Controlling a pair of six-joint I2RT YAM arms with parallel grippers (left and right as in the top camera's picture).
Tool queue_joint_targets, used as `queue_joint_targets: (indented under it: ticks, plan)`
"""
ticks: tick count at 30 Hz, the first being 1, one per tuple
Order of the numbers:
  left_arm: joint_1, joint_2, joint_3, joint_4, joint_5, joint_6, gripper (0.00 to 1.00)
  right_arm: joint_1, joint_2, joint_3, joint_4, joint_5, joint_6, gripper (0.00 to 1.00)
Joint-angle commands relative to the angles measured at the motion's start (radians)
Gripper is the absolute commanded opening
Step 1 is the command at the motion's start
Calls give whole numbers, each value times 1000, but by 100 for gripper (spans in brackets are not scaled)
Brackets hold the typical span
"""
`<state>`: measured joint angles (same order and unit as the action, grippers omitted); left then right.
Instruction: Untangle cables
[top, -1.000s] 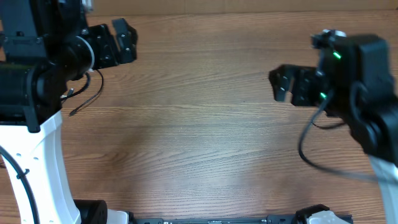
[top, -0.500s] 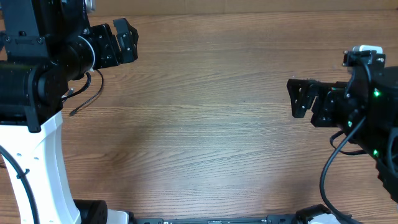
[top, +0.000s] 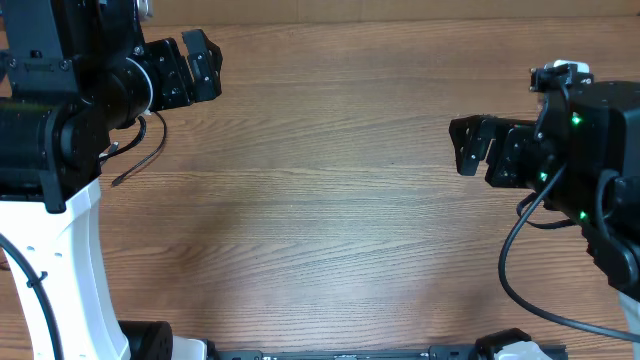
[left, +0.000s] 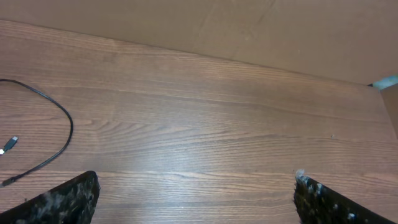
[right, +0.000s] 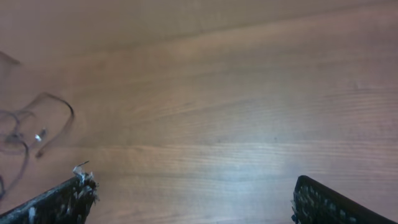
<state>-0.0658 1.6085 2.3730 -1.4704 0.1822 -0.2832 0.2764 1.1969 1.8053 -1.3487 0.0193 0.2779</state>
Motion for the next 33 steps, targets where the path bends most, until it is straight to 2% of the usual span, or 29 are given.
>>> queue_joint_targets:
  ticks: [1,3,4,7,10,18,22,26,33]
  plan:
    - [0,6,-3,3,-13,22,100,2,-85,-85,116,1,13,100]
    - [0,6,-3,3,-13,22,99,2,-145,-193,242,19,12,100]
    - [0,6,-3,3,-13,22,100,-9,-211,-331,395,25,5,100]
    - [0,6,-3,3,-13,22,99,-28,-299,-528,594,25,5,100]
    - [0,6,-3,3,-13,22,100,-61,-436,-809,860,24,6,100]
    - [0,6,-3,3,-13,22,100,-131,-757,-1325,1269,13,10,100]
    - [0,6,-3,3,-13,22,100,-147,-912,-1496,1358,14,10,100]
    - [0,6,-3,3,-13,22,100,-154,-1016,-1588,1365,31,10,100]
    - [0,6,-3,4,-13,22,99,-154,-1090,-1682,1371,32,14,100]
